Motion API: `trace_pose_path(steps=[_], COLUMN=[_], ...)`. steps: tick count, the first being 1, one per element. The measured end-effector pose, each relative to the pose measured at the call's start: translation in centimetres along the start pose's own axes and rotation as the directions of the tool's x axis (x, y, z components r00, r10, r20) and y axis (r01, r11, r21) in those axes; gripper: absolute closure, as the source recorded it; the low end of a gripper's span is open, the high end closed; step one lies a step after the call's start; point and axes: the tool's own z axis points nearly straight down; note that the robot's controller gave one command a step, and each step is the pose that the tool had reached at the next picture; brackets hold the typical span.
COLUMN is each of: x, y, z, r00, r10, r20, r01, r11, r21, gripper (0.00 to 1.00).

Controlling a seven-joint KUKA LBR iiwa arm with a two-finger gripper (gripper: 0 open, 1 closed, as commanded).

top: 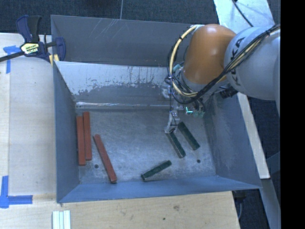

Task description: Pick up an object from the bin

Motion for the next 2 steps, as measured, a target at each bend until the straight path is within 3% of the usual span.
trace_pose_path(steps=[1,2], x=[-0.9,6.4], y=[-9.4,-13.8], z=[5.3,6.2], r00=[0.993,0.921], r10=[-0.120,-0.390], r20=[0.005,0.005], r01=[0.120,0.390], r11=[0.993,0.921], r21=[0.003,0.003], gripper=[0.00,0.00])
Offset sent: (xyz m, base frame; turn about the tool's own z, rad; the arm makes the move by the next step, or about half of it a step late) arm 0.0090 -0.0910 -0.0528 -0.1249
